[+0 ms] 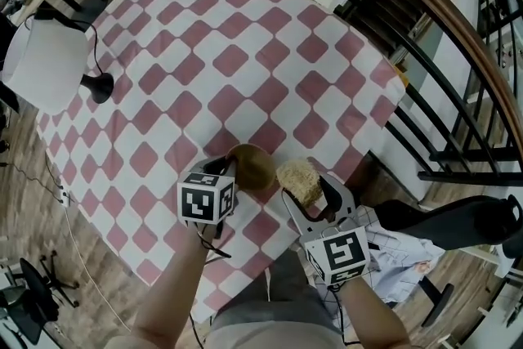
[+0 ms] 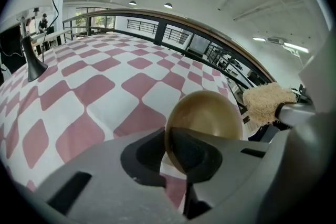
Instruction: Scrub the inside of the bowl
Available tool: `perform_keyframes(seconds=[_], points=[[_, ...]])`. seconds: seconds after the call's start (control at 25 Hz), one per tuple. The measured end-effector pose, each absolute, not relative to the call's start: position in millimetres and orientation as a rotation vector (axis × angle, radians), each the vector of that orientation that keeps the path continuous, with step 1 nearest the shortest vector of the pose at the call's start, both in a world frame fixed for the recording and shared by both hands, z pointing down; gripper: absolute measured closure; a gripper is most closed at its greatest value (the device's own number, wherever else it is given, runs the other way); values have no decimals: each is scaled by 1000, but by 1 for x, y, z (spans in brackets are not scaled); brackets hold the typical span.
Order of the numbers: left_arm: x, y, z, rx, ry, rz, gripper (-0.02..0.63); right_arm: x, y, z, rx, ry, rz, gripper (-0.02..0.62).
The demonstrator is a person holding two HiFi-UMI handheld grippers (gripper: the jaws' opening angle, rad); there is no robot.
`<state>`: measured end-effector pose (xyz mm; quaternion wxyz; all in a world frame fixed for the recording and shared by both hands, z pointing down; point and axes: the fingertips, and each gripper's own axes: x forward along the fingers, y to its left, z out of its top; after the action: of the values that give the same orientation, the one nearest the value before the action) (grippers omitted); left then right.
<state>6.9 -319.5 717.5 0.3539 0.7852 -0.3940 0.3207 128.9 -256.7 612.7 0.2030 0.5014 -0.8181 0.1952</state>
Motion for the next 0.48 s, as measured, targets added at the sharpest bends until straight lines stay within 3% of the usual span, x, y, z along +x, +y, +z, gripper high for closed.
perform_keyframes(seconds=[0.48], points=[[14, -314, 673, 2146, -1099, 816, 584, 124, -242, 583, 1408, -2334, 513, 334]])
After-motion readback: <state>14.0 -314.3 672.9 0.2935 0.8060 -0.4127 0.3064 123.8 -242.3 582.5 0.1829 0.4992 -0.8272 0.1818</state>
